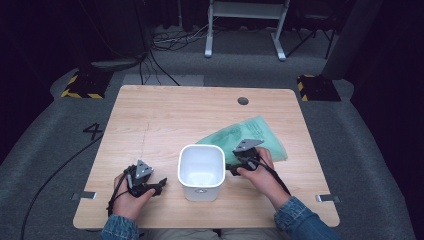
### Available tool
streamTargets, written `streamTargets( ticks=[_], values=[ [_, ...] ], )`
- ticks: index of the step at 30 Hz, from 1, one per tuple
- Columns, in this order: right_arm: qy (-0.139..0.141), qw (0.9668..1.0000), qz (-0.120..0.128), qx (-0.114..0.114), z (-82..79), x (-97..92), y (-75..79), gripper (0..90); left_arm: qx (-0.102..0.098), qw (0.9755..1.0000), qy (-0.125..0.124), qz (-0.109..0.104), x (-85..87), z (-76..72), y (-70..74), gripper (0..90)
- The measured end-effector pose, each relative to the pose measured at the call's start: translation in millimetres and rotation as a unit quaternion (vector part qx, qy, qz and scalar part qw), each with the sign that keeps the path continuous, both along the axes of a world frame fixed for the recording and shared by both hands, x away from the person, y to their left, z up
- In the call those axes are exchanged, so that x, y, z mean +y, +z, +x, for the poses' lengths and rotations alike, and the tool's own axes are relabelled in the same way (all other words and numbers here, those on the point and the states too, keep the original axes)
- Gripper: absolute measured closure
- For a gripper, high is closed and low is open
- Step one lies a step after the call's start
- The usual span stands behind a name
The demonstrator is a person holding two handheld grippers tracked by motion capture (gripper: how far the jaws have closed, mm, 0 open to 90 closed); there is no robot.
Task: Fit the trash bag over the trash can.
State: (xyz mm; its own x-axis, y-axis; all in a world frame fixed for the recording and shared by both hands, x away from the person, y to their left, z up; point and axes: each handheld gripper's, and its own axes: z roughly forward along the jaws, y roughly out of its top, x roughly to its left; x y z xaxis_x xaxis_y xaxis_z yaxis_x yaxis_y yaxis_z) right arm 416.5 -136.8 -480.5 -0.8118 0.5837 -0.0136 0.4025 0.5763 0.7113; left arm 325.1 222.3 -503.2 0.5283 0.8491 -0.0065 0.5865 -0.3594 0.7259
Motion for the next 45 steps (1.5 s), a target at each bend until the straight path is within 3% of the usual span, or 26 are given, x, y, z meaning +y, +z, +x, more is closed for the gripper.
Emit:
streamTargets(
  ticks=[2, 5, 7, 12, 18, 22, 30, 32, 34, 35, 37, 39, 41, 45],
  values=[
    [0.015, 0.9999, -0.005, 0.002, 1.2, 8.9, -4.6, 45.1, -0.001, 1.0, 0.0, 0.002, -0.2, -0.2, 0.0, 28.9],
    [0.025, 0.999, -0.038, 0.0, 3.3, 13.5, -6.4, 70.8, 0.0, 1.0, 0.0, -0.001, -0.3, 0.1, -0.3, 28.9],
    [0.026, 0.999, -0.034, 0.012, 5.4, 10.6, -7.4, 83.9, 0.001, 1.0, -0.001, 0.001, 0.6, 0.7, 0.0, 28.9],
    [0.015, 0.9989, -0.042, 0.016, 5.2, -4.7, -5.6, 90.0, -0.003, 1.0, 0.002, -0.003, 1.0, 2.5, -0.4, 29.0],
    [0.005, 0.9989, -0.046, 0.009, -3.2, -28.4, 1.5, 90.0, -0.003, 1.0, -0.002, -0.006, -2.1, 5.4, 1.7, 29.0],
    [-0.008, 0.9987, -0.047, 0.017, -8.6, -46.4, 0.2, 90.0, -0.008, 0.9999, -0.005, -0.01, -6.2, 7.8, 3.9, 29.0],
    [-0.052, 0.9972, -0.049, 0.022, -21.6, -87.8, 2.1, 86.6, -0.013, 0.9996, -0.01, -0.024, -12.0, 9.4, 9.9, 29.0],
    [-0.073, 0.9957, -0.055, 0.017, -23.9, -98.4, 4.4, 82.2, -0.014, 0.9992, -0.014, -0.036, -14.9, 8.7, 12.6, 29.0],
    [-0.106, 0.9935, -0.04, 0.011, -27.2, -106.2, 7.4, 66.0, -0.015, 0.9989, -0.022, -0.04, -19.2, 7.0, 15.2, 29.0],
    [-0.115, 0.9928, -0.031, 0.003, -29.8, -107.6, 9.6, 62.6, -0.019, 0.9987, -0.026, -0.038, -21.5, 6.1, 16.6, 29.0],
    [-0.109, 0.9939, -0.018, -0.009, -37.3, -102.5, 14.2, 57.9, -0.021, 0.9981, -0.034, -0.046, -26.7, 3.9, 19.4, 29.0],
    [-0.086, 0.9963, 0.001, -0.011, -46.1, -91.4, 17.2, 58.7, -0.021, 0.9978, -0.041, -0.047, -31.4, 2.7, 21.4, 29.0],
    [-0.048, 0.9986, 0.019, -0.006, -55.0, -76.2, 17.3, 58.5, -0.022, 0.9979, -0.045, -0.041, -36.6, 2.0, 21.3, 29.1],
    [-0.008, 0.9993, 0.035, 0.012, -67.1, -53.7, 13.8, 57.2, -0.016, 0.9978, -0.059, -0.026, -47.3, -1.5, 19.0, 30.7]
  ],
)
